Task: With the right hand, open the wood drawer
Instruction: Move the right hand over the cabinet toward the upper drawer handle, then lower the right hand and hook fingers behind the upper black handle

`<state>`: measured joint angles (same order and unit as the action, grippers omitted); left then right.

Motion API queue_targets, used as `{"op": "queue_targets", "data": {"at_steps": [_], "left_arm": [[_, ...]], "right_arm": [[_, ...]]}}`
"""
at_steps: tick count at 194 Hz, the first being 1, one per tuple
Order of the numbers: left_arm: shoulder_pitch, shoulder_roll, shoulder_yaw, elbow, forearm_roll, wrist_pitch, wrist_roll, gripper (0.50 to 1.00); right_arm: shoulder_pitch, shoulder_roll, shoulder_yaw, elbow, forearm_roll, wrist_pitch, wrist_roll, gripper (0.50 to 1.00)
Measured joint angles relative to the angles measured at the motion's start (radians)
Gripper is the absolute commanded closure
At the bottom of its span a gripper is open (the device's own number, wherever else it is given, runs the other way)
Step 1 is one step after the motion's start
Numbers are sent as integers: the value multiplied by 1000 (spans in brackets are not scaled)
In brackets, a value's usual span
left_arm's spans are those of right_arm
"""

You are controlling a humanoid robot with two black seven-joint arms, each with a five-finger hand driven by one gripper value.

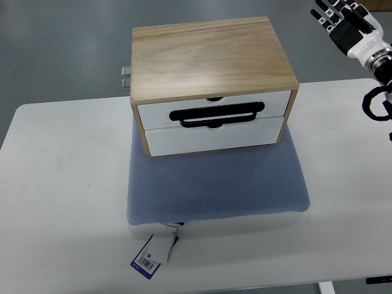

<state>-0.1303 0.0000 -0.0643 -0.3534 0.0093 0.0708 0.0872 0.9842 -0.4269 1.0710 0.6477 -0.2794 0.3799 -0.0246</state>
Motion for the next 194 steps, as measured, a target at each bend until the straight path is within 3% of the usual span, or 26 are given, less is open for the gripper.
{"op": "queue_targets", "data": {"at_steps": [54,92,122,145,194], "left_arm": [[0,0,0,-2,3,-4,0,500],[0,0,0,-3,3,-9,0,500],[0,0,-1,-1,0,-11,0,500],[0,0,-1,-1,0,-13,0,500],[1,0,0,6,-1,-14,0,500]], "right_arm": [[453,-199,-559,274,-228,31,-181,556],[814,-194,-901,503,-245,53,-375,560],[980,-162,-1058,719,-178,41,-503,562],[1067,-107,-1157,843,-43,-24,-574,564],[1087,-7,-1235,940,241,-270,-586,562]]}}
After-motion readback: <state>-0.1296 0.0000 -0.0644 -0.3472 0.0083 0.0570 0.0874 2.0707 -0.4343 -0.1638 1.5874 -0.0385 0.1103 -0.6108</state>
